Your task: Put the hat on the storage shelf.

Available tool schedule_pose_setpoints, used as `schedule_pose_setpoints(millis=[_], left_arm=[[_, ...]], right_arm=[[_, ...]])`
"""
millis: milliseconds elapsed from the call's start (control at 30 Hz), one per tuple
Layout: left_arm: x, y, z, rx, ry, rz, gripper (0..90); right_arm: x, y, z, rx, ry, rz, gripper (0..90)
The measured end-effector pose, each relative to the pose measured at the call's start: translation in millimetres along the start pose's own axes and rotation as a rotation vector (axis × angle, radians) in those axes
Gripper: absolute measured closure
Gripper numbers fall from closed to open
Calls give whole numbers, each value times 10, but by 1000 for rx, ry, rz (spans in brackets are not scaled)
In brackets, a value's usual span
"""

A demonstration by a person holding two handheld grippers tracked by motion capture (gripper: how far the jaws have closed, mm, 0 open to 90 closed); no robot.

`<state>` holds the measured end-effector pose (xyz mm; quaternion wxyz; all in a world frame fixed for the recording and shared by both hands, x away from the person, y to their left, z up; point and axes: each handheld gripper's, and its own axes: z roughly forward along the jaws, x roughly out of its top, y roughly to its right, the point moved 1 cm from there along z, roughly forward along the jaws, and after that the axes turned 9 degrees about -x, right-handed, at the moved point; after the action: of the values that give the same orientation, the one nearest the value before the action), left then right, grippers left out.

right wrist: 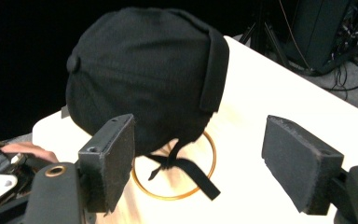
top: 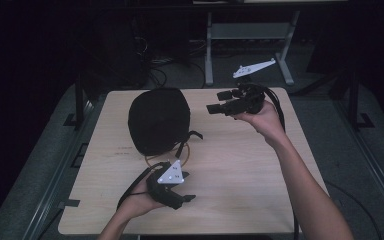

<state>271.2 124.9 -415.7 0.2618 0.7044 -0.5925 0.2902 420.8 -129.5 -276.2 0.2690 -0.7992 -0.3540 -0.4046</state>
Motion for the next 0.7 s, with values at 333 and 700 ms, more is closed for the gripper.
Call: schedule_pose_setpoints(millis=[333, 700], left_arm=[[-10, -8, -6, 0, -7, -1, 293], [-23, -24, -9, 1, -10, -6, 290]], right_arm=[[-210, 73, -45, -9, -13, 32, 221], [-360, 147, -119, -18, -10, 58, 207]])
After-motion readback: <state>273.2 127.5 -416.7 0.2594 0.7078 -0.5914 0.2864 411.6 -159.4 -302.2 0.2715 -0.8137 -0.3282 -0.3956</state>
